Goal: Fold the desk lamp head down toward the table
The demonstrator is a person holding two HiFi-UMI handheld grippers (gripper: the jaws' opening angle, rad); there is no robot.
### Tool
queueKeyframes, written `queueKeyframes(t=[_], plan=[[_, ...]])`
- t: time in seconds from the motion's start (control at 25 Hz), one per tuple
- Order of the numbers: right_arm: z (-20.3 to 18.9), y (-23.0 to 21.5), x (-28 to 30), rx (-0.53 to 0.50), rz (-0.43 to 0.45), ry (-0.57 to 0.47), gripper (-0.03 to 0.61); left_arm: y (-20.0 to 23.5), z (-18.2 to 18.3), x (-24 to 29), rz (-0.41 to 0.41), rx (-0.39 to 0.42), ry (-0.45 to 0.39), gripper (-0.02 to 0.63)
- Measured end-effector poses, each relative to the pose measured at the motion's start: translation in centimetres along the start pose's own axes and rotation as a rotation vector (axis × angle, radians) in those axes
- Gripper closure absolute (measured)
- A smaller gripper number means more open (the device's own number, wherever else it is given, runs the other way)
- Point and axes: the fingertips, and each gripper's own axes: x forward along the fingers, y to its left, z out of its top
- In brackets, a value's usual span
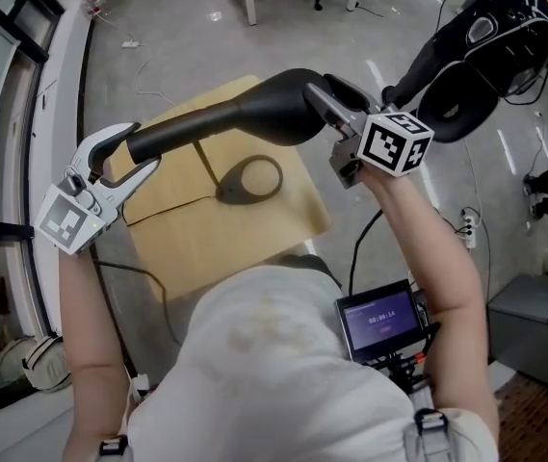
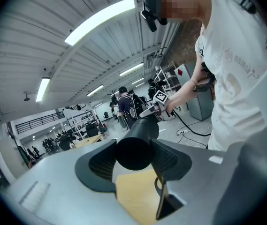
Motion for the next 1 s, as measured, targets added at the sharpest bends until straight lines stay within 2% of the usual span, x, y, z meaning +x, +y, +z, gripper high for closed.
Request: queueKeyframes(t=[1.0], plan=[[-5.8,-1.6,1.4,0.205,0.055,0.047,0.351,0.1,0.9,-0.4,-0.047,0.024,0.103,0.383]])
